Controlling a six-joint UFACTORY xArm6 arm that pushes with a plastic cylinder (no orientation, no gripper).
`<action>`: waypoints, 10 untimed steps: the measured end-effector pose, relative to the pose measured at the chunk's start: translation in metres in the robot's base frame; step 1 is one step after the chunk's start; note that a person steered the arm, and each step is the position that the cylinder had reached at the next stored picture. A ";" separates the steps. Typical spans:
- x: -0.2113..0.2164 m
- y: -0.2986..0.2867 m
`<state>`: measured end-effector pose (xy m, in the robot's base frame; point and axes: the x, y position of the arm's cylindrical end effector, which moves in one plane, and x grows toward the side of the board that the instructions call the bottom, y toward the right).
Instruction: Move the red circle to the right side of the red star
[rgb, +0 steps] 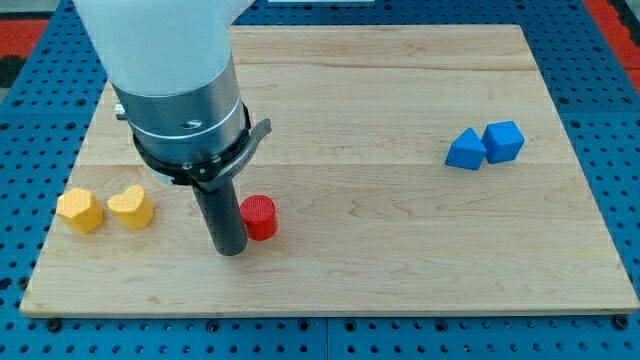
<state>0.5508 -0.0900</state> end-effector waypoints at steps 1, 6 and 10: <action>0.001 0.036; -0.106 0.026; -0.152 -0.025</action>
<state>0.3992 -0.1155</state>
